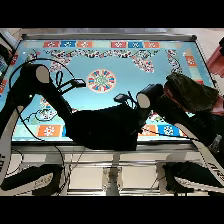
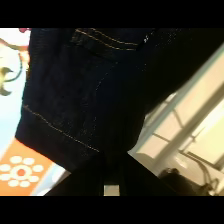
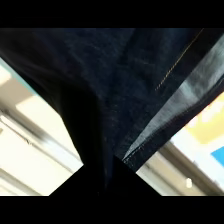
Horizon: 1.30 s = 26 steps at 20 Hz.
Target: Fold the clothes and pants, and hang the long-sleeved shirts on hangers.
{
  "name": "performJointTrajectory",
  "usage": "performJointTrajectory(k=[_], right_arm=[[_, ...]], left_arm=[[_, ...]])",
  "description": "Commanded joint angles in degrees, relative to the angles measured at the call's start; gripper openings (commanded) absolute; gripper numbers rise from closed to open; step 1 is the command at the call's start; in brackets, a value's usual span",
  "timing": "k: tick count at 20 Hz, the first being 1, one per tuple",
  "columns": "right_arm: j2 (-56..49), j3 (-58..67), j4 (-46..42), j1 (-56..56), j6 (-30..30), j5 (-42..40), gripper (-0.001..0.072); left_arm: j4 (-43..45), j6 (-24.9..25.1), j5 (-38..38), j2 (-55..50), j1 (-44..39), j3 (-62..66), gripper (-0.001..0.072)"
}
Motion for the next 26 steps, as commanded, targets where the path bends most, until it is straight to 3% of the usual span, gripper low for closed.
performJointTrajectory(k=[1, 2, 3, 7, 10, 11, 12, 13, 14, 15, 18, 20, 21, 26], right_arm=[[0.15, -2.67, 0.52, 0.76, 0.46, 1.97, 0.0134], [0.2, -2.67, 0.66, 0.76, 0.33, 1.99, 0.0282], [0.2, -2.67, 1.36, 0.76, -0.11, 2.32, 0.0346], [0.33, -2.58, 3.3, 0.76, -2.93, 6.67, 0.0346], [2.56, -2.56, 3.21, -0.92, -5.27, 5.01, 0.0349], [4.44, -2.56, 3.17, -2.29, -5.9, 3.13, 0.0421], [6.62, -2.58, 2.95, -4.11, -5.9, 1.2, 0.0554], [9.25, -2.58, 2.91, -6.6, -5.86, -0.76, 0.061], [11.89, -2.62, 2.91, -9.57, -5.84, -2.51, 0.061], [14.23, -2.78, 2.95, -12.55, -5.9, -4.28, 0.0617], [20.11, -6.93, 9.49, -22.95, -9.84, -11.47, 0.069], [20.57, -11.98, 17.68, -29.4, -14.1, -13.29, 0.0691], [20.26, -15.41, 19.98, -32.0, -15.72, -15.37, 0.069], [13.6, -27.58, 21.27, -37.38, -17.81, -24.41, 0.0688]], left_arm=[[-3.76, -3.78, -6.36, 0.17, -0.04, -0.07, 0.0226], [-3.76, -6.01, -6.38, 0.24, -0.02, -0.04, 0.0364], [-3.76, -6.4, -6.38, 0.22, -0.02, -0.04, 0.0394], [-2.01, -6.36, -6.38, 0.24, 0.0, -0.04, 0.0404], [1.53, -6.47, -6.36, 0.24, 0.22, -0.04, 0.0406], [3.52, -7.65, -6.16, 0.24, 0.57, -0.04, 0.0404], [6.27, -9.51, -5.11, 0.24, 1.29, -0.04, 0.0404], [8.61, -11.39, -3.65, 0.24, 2.54, -0.04, 0.0405], [10.23, -13.03, -2.23, 0.24, 4.55, -0.04, 0.0433], [10.4, -14.34, -1.33, 0.24, 6.95, -0.04, 0.0507], [9.81, -17.9, 0.59, 0.24, 15.78, -0.04, 0.0528], [9.55, -18.84, 2.73, 0.24, 21.16, -0.07, 0.0557], [9.55, -19.74, 4.5, 0.24, 23.63, -0.07, 0.0658], [9.55, -22.67, 8.28, 0.13, 31.43, -3.69, 0.0669]])
